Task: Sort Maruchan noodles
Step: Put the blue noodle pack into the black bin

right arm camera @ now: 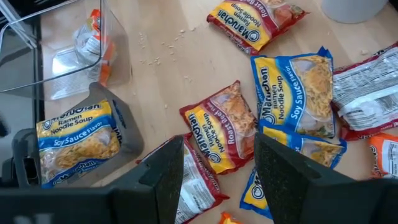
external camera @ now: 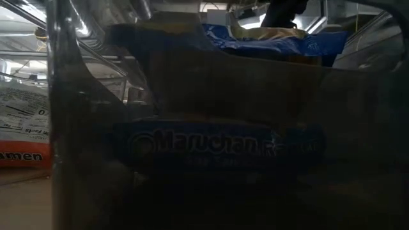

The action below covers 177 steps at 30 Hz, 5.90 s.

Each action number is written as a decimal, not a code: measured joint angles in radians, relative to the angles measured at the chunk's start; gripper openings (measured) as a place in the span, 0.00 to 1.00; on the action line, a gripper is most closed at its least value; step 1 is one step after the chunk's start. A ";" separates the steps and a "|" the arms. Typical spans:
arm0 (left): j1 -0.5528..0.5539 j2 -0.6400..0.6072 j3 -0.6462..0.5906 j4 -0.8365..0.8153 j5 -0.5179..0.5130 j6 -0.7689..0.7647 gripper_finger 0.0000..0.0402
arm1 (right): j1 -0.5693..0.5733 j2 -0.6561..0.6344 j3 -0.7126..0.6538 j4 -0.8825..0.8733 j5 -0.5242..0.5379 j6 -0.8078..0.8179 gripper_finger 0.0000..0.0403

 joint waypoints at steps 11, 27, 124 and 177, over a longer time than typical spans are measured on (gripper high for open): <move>0.098 -0.164 -0.019 -0.161 0.043 -0.114 0.58 | 0.000 -0.005 0.000 -0.005 0.048 -0.007 0.45; 0.413 -0.518 -0.020 -0.102 0.415 0.266 0.58 | -0.045 0.130 -0.052 -0.001 0.178 -0.558 0.45; 0.732 -0.937 -1.195 0.974 0.359 -0.077 0.58 | -0.153 0.432 0.224 0.054 0.087 -0.455 0.16; 0.772 -0.911 -1.274 1.012 0.271 -0.265 0.58 | -0.183 0.651 0.422 -0.031 0.069 -0.452 0.00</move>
